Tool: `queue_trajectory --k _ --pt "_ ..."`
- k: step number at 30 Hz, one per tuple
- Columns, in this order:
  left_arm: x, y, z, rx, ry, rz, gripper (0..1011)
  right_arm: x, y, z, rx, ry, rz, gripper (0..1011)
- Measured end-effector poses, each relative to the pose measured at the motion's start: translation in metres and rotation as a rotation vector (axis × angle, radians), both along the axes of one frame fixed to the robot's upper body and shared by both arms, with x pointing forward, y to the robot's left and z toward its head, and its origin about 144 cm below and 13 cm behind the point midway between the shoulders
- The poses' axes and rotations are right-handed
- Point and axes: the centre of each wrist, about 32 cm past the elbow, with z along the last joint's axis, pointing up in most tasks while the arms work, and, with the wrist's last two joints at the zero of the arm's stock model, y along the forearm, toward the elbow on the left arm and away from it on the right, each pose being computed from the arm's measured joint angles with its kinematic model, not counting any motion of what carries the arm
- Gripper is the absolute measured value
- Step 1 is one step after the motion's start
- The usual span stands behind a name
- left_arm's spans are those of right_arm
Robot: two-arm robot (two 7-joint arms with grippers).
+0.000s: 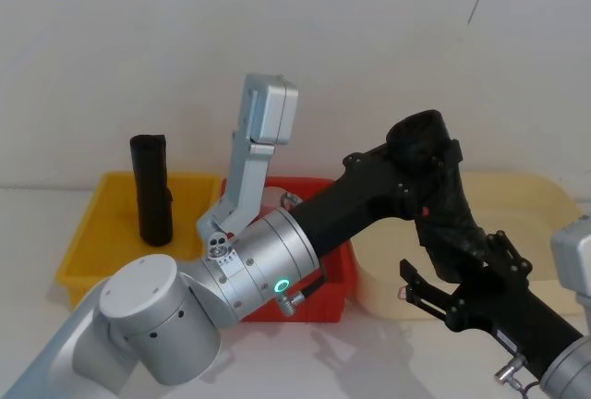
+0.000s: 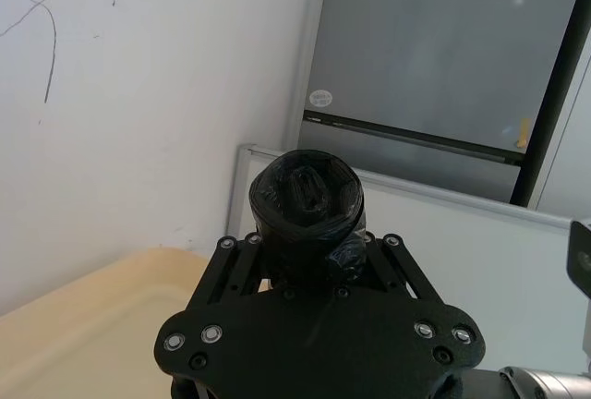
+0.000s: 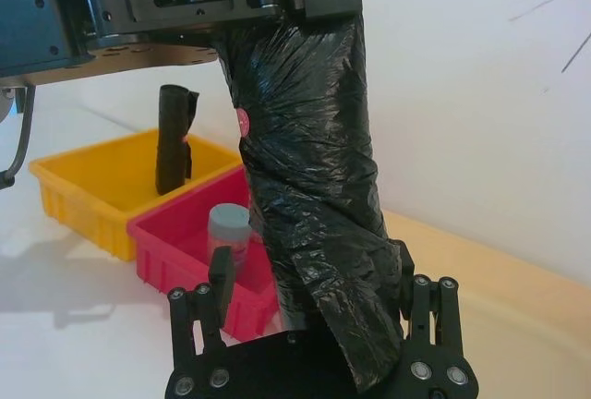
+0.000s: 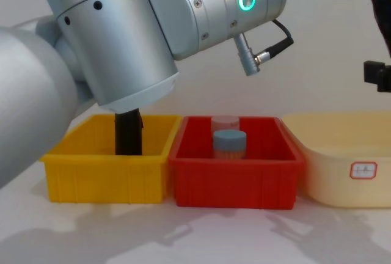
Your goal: Pick up the garbage bag with the one hand and transfer it to the other hand.
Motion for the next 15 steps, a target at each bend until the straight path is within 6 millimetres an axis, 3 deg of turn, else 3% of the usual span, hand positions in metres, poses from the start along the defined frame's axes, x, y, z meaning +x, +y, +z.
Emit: queue_trajectory --k 15 --pt "0.0000 0.0000 0.0000 0.000 0.000 0.000 365 0.0024 0.0003 0.0054 -0.007 -0.016 -0.013 1000"
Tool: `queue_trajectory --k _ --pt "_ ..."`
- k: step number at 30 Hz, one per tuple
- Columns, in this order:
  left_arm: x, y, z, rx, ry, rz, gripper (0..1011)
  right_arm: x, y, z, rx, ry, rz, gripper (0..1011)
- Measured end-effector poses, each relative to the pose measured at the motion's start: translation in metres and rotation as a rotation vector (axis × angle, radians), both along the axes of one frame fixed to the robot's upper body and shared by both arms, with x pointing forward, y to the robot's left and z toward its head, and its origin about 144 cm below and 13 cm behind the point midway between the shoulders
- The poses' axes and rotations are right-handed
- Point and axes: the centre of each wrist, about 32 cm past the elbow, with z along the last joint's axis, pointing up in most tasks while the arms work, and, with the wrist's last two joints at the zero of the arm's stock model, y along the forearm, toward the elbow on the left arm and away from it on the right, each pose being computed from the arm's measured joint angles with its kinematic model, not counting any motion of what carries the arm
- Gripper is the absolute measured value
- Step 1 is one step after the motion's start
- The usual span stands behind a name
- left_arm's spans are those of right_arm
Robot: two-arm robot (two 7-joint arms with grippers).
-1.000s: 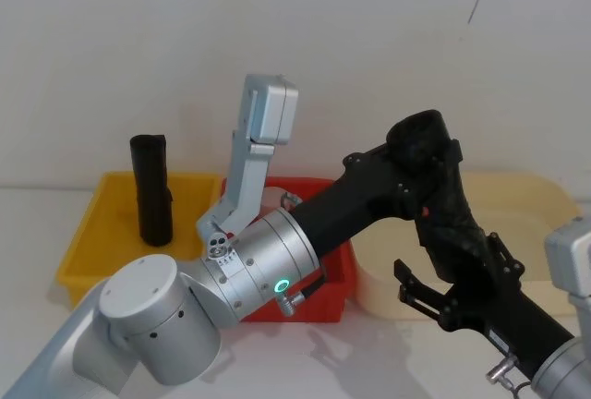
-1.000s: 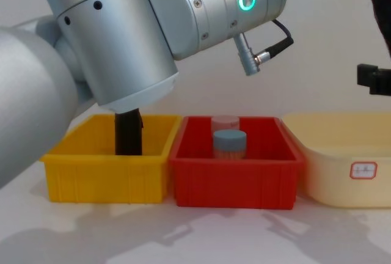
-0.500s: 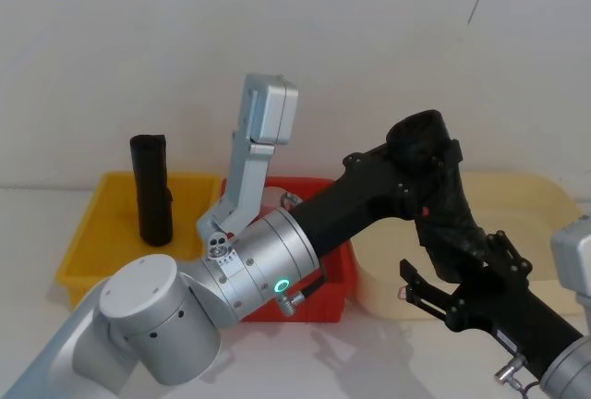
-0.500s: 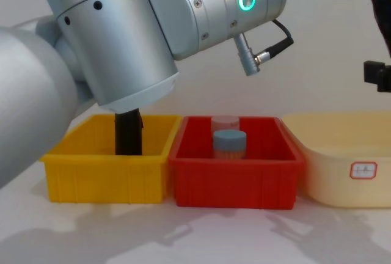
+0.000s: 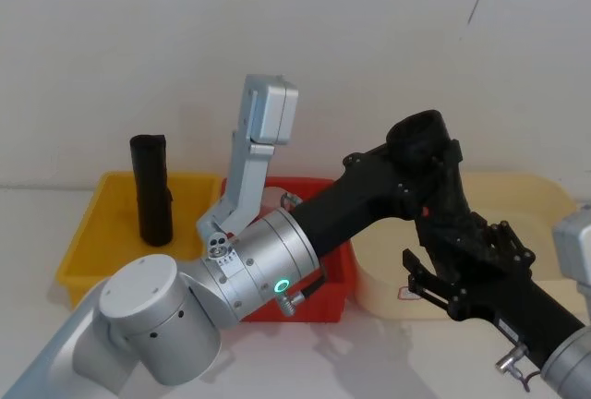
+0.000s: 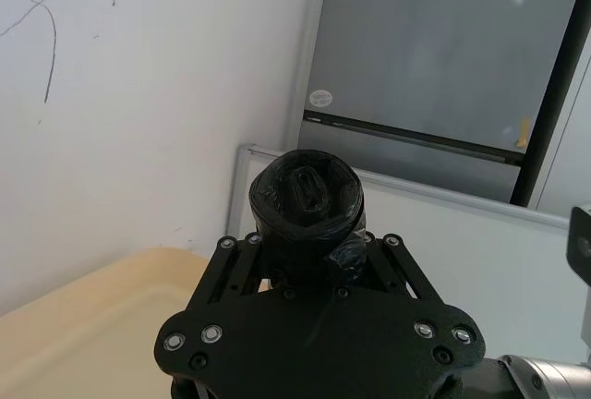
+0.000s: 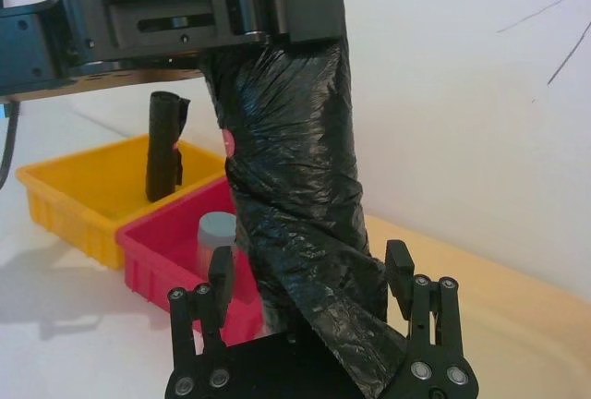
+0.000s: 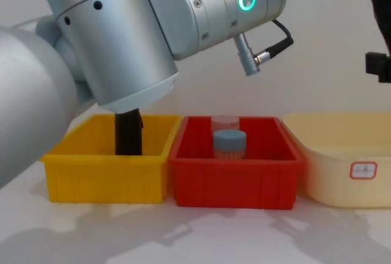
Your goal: Pick up the garbage bag with the one hand and transfer it to the other hand.
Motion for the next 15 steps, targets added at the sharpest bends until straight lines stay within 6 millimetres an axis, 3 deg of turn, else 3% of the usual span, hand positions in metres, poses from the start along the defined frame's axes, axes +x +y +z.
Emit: queue_trajectory --k 10,15 --pt "0.000 0.000 0.000 0.000 0.000 0.000 365 0.008 0.003 0.001 0.007 0.011 -0.010 1000" --pt "0.000 0.000 0.000 0.000 0.000 0.000 365 0.012 0.003 0.002 0.010 0.018 -0.015 913"
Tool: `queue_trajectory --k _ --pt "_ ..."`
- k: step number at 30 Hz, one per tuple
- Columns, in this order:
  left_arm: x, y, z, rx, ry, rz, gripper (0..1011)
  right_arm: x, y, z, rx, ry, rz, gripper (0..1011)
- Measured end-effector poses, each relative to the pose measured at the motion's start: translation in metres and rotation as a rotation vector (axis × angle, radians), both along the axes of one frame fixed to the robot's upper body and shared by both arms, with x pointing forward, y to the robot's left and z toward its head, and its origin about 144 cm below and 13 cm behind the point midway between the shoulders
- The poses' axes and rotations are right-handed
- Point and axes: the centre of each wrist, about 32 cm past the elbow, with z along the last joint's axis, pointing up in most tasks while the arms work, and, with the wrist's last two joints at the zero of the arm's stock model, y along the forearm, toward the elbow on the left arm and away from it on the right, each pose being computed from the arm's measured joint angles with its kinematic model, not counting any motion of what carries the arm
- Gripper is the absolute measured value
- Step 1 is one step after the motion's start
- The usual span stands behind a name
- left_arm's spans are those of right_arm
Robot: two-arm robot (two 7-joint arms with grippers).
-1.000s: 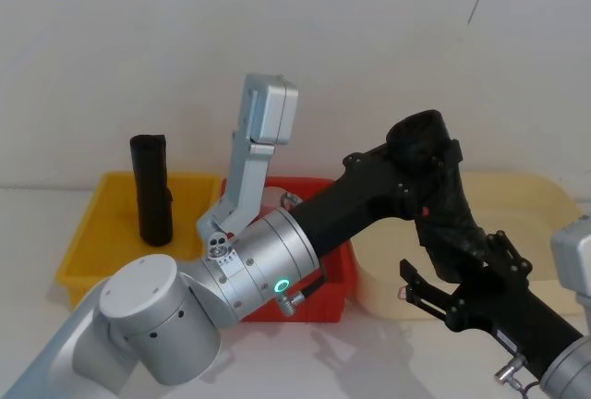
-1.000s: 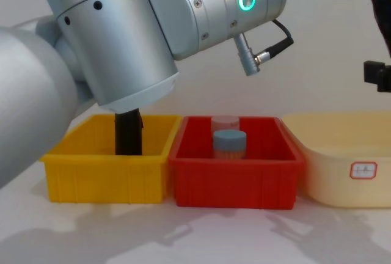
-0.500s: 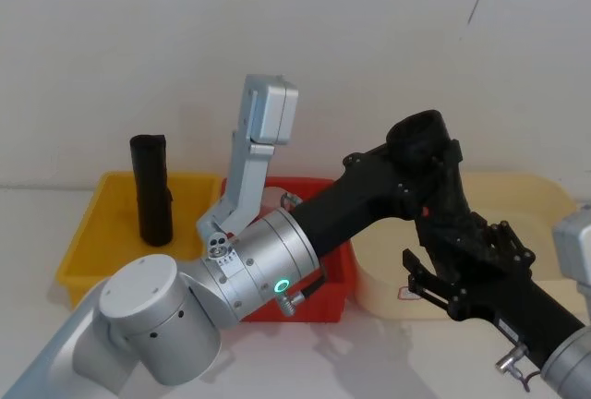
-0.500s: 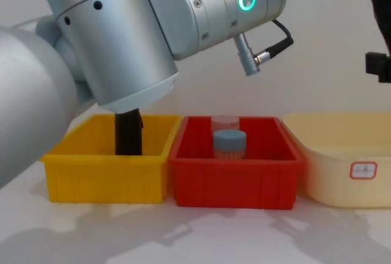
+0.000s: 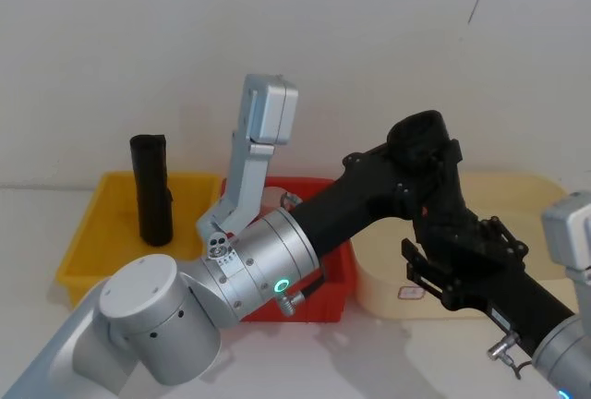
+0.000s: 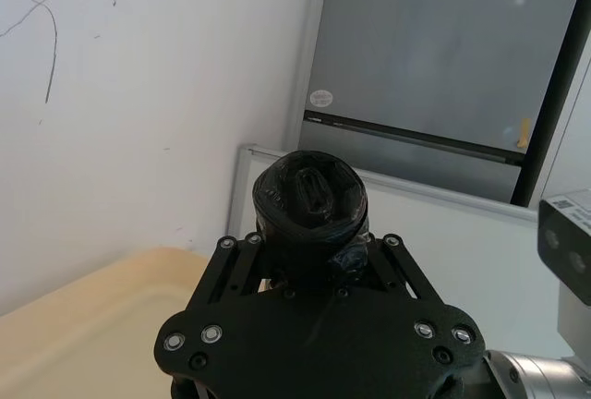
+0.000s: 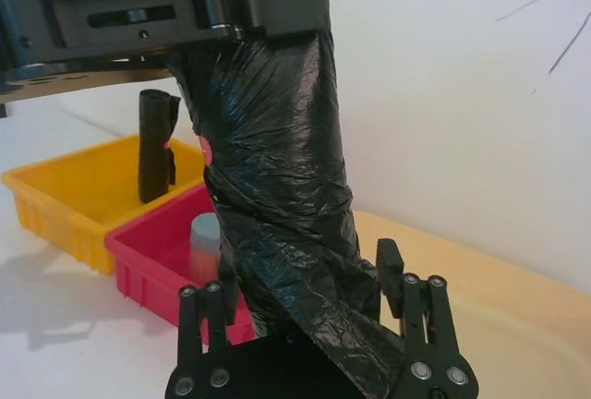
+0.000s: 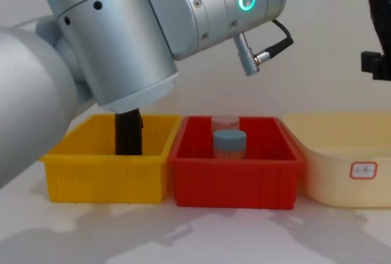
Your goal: Pick up the garbage bag with the one hand and transfer it to the other hand.
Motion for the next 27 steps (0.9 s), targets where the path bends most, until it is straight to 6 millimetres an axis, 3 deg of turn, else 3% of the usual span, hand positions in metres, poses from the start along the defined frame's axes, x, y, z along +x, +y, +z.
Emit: queue_trajectory --k 12,27 --pt "0.0000 -0.0001 0.0000 0.000 0.000 0.000 365 0.0040 0.0011 0.0011 0.010 0.011 -0.019 603" --pt "0.0000 -0.0001 -0.0001 0.001 0.000 -0.001 367 0.0069 0.0000 0.0022 0.025 0.043 -0.028 603"
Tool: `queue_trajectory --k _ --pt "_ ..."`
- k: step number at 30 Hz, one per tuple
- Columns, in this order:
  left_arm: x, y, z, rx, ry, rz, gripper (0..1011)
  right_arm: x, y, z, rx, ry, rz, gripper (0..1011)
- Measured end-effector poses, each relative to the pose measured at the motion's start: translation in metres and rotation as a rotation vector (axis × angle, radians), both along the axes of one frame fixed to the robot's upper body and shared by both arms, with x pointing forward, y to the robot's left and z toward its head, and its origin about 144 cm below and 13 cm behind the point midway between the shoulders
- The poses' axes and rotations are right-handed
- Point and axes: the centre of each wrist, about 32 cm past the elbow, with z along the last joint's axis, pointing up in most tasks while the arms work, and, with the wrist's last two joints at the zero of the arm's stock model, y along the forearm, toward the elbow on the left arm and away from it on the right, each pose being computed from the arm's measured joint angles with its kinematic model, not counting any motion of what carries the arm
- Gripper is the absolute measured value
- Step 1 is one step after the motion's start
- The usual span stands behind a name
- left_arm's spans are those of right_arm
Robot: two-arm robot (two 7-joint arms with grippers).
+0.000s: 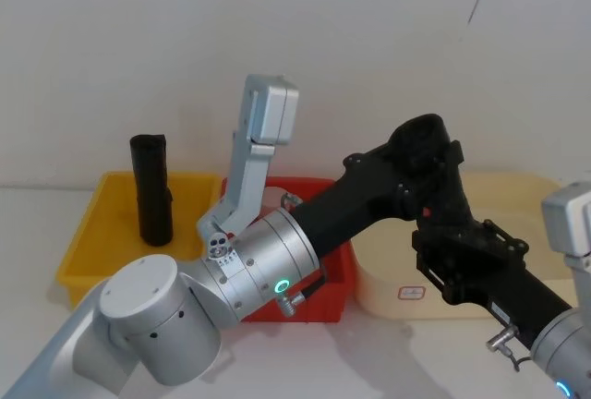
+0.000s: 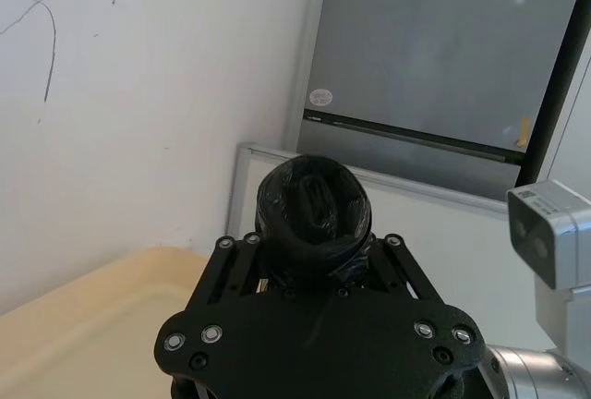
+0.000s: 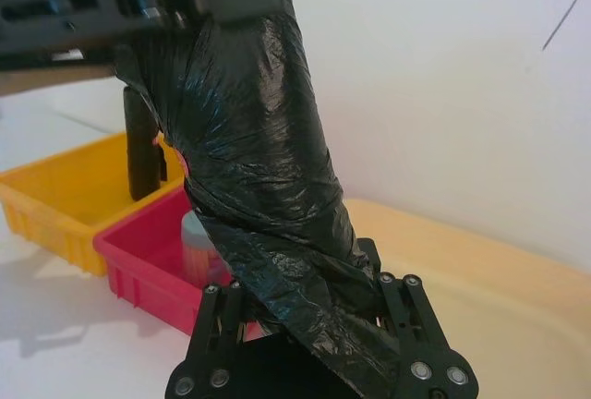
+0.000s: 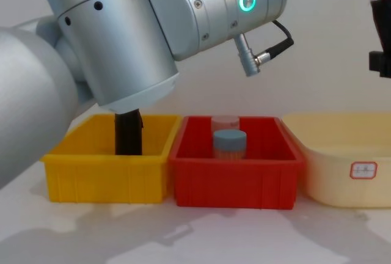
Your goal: Pick up the garbage bag with the one hand and transfer it to the other hand.
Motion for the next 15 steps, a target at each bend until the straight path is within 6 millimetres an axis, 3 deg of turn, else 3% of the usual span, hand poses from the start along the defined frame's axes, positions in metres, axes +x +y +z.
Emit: queue_trajectory --k 10,12,15 --pt "0.0000 0.0001 0.0003 -0.002 -0.001 0.000 617 0.0023 -0.0008 -0.0002 0.009 0.012 0.005 602" --pt "0.0000 0.0001 0.0003 -0.002 -0.001 0.000 718 0.0027 -0.0008 -0.0002 0.010 0.012 0.007 602" --pt "0.0000 0.0000 0.0003 -0.001 -0.001 0.000 791 0.0034 -0.0010 -0.0002 0.015 0.013 0.009 602"
